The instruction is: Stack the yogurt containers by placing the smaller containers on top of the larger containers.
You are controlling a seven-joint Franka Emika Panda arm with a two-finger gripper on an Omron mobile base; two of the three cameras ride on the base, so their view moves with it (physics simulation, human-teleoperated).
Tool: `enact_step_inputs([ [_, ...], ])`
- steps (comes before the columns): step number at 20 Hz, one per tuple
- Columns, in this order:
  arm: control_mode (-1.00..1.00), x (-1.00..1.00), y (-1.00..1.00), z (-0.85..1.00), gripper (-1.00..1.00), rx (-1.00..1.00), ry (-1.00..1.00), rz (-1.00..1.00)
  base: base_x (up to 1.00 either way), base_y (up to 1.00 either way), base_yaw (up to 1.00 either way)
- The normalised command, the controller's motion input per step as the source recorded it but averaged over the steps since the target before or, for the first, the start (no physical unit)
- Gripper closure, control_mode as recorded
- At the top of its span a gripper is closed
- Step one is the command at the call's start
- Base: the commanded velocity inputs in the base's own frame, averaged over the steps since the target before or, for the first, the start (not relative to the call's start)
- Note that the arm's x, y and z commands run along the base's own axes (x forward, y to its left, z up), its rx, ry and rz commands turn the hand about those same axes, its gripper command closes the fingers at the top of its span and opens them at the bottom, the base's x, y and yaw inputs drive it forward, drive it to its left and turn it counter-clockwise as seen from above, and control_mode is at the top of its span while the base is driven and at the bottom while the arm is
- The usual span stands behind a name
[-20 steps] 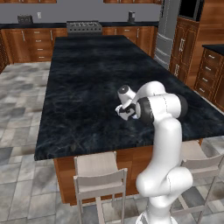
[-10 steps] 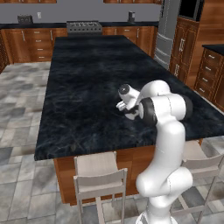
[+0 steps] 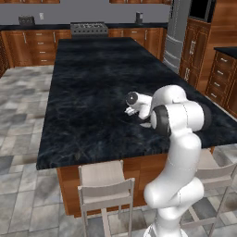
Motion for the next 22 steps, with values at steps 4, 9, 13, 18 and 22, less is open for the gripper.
enact_step_inputs([
  [4,-1.00,-0.19,-0.24,0.35,1.00,-0.06,-0.03,-0.04,0.00,0.00,0.00],
  [9,-1.00,-0.19,-0.22,0.37,1.00,-0.06,-0.01,-0.04,0.00,0.00,0.00],
  [13,-1.00,-0.24,-0.27,0.29,1.00,-0.02,-0.01,-0.04,0.00,0.00,0.00],
  [18,-1.00,-0.25,-0.35,0.22,1.00,0.00,0.00,-0.02,0.00,0.00,0.00],
  [22,-1.00,-0.28,-0.40,0.16,1.00,0.00,-0.01,-0.01,0.00,0.00,0.00],
])
